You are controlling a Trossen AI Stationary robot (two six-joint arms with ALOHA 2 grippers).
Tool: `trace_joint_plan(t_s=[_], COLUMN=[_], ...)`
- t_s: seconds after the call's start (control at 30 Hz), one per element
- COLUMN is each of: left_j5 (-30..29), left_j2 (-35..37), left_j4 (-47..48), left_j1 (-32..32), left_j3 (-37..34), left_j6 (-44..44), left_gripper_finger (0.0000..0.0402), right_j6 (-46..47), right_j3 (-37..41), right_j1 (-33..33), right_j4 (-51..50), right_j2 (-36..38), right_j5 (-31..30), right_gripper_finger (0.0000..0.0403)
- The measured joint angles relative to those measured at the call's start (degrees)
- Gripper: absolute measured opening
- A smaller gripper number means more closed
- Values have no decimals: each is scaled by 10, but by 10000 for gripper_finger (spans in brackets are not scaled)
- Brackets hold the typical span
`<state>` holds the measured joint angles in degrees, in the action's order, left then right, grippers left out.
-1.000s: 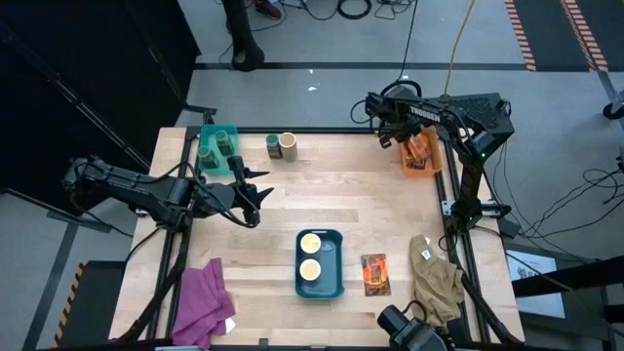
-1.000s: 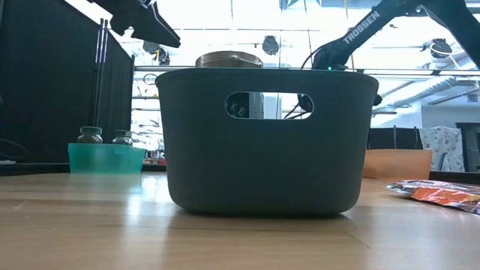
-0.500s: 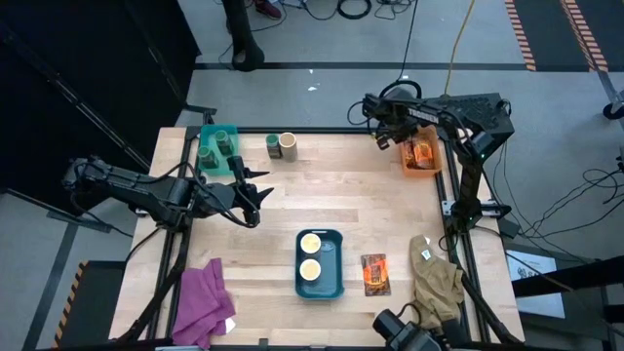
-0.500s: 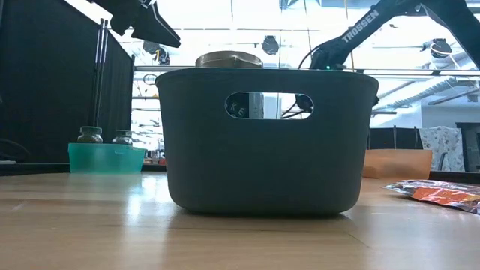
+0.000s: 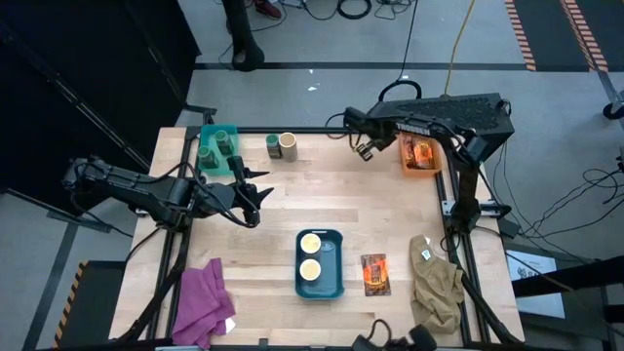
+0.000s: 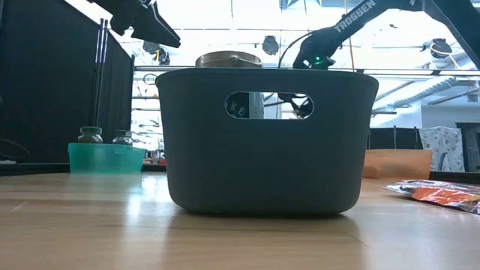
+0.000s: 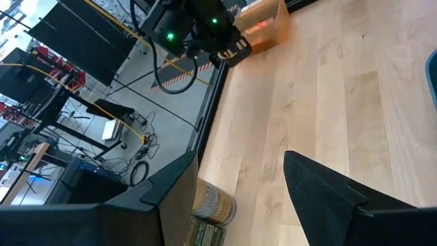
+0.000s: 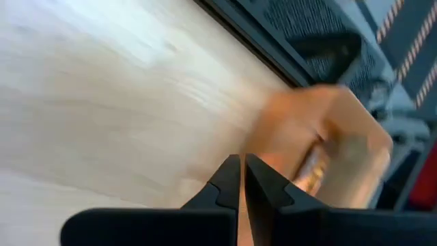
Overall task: Sort spices by type
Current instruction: Put the green seasoning bottle into the light blue bin
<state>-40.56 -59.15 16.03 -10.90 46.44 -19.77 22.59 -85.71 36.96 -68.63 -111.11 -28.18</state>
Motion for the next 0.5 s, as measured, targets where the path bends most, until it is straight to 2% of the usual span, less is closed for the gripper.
trace_joint_plan(t_s=[0.27,0.5], left_j5=[0,0], left_j2=[0,0], left_j4=[0,-1], left_j1=[0,0], left_j3=[0,0], left_j6=[0,0], left_gripper_finger=[223,223], right_j6=[-53,-44], right_j3=[0,0], right_j1=[-67,-146], right_j4=[55,57], right_j2=[0,1], right_j5=[0,-15], right_gripper_finger=[1,1])
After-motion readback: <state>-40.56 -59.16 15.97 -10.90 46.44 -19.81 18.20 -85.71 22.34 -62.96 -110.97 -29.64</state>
